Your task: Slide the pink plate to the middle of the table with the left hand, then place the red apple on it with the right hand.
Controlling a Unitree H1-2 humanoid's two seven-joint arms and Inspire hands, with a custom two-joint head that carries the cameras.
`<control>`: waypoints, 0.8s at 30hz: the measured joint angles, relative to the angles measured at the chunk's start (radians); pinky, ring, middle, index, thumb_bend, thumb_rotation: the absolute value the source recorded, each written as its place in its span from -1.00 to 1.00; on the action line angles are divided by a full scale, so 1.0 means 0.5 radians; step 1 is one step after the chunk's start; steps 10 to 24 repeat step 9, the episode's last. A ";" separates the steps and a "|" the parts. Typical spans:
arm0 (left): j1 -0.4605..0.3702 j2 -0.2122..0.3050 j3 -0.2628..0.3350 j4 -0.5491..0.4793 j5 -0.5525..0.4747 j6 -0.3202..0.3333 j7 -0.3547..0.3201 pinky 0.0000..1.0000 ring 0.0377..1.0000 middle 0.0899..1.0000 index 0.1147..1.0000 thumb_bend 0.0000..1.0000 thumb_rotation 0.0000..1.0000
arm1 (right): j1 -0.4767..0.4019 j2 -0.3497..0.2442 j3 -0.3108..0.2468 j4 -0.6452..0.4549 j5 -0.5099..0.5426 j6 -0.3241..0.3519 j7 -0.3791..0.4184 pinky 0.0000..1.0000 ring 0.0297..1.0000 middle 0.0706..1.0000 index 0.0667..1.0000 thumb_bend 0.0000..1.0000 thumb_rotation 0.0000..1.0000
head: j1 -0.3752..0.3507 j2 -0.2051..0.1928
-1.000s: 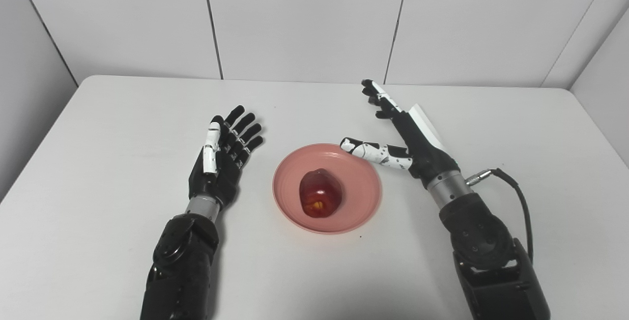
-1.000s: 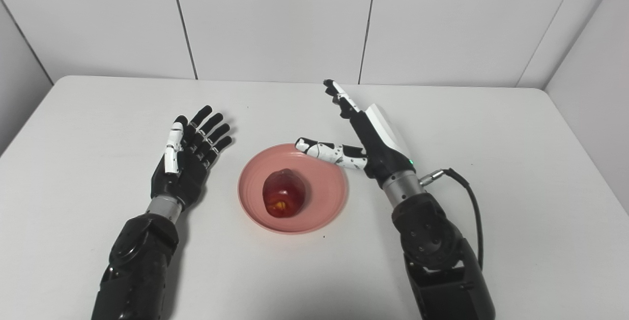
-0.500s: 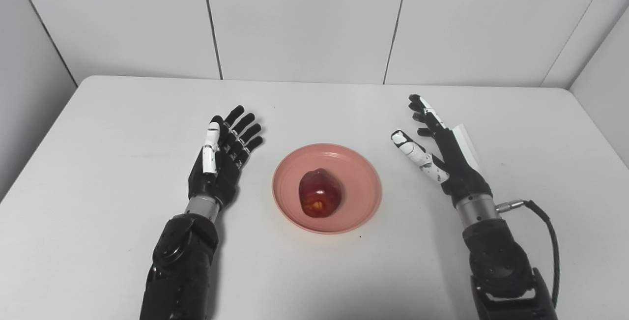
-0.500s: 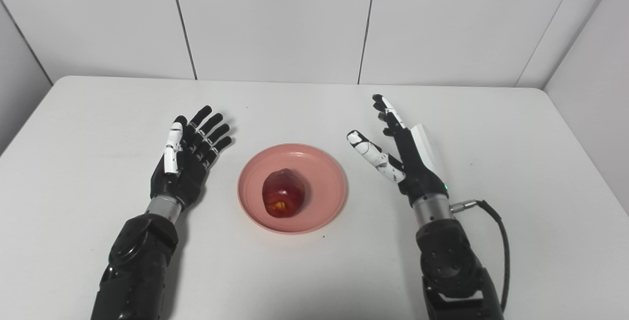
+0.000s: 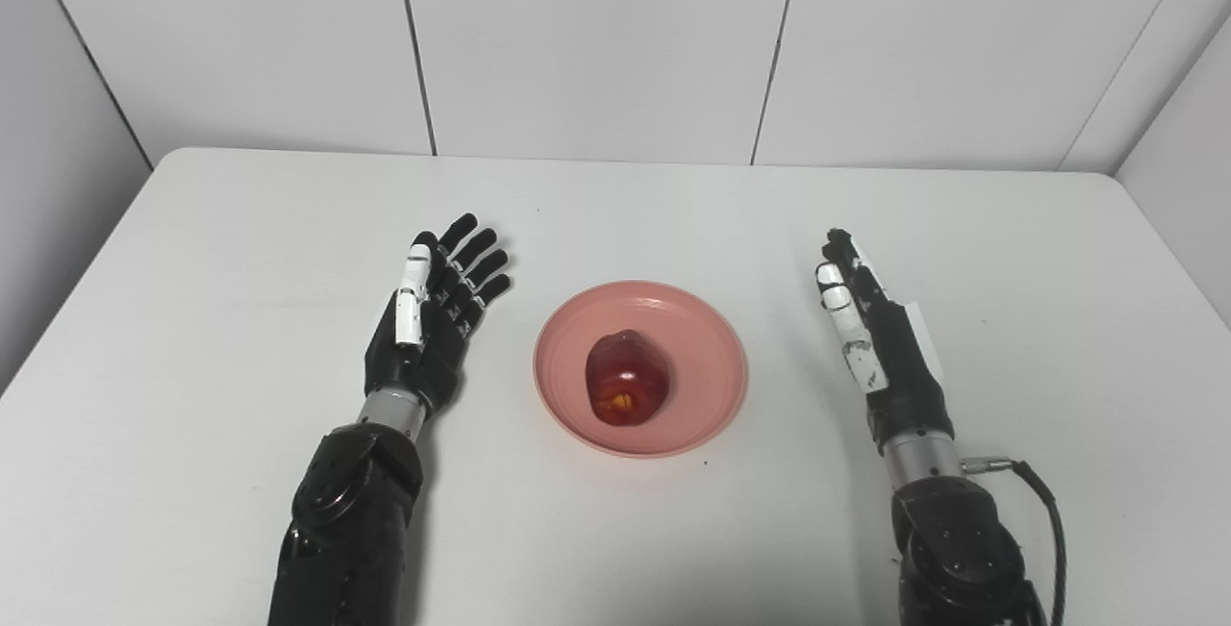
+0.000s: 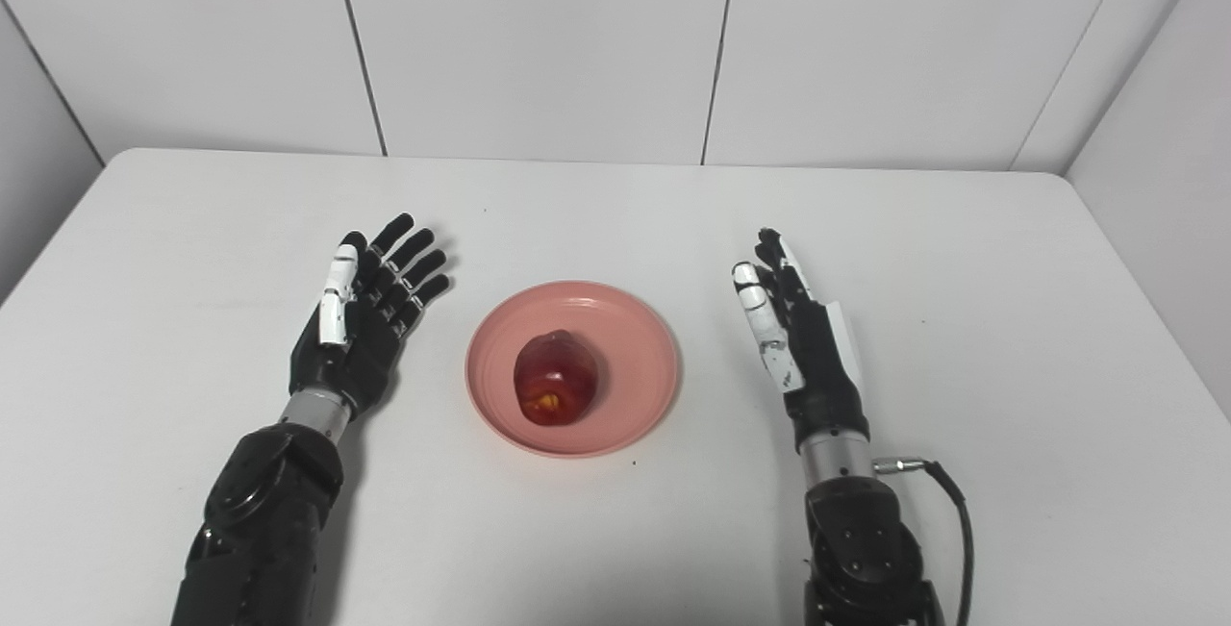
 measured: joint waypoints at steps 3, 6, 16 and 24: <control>0.022 0.009 -0.012 -0.033 0.017 0.010 0.007 0.77 0.75 0.76 0.71 -0.30 1.00 | 0.024 -0.001 0.001 0.002 0.025 0.000 -0.008 0.79 0.82 0.86 0.86 -0.51 1.00 | 0.006 0.000; 0.032 0.017 -0.025 -0.046 0.037 0.011 0.007 0.79 0.77 0.77 0.71 -0.29 1.00 | 0.025 0.000 0.002 0.010 0.063 -0.001 -0.010 0.77 0.80 0.85 0.86 -0.60 1.00 | 0.015 0.003; 0.056 0.022 -0.035 -0.082 0.045 0.020 0.008 0.79 0.77 0.78 0.72 -0.29 1.00 | 0.025 0.020 0.003 0.035 0.101 -0.003 -0.015 0.79 0.81 0.86 0.87 -0.64 1.00 | 0.021 0.003; 0.056 0.022 -0.035 -0.082 0.045 0.020 0.008 0.79 0.77 0.78 0.72 -0.29 1.00 | 0.025 0.020 0.003 0.035 0.101 -0.003 -0.015 0.79 0.81 0.86 0.87 -0.64 1.00 | 0.021 0.003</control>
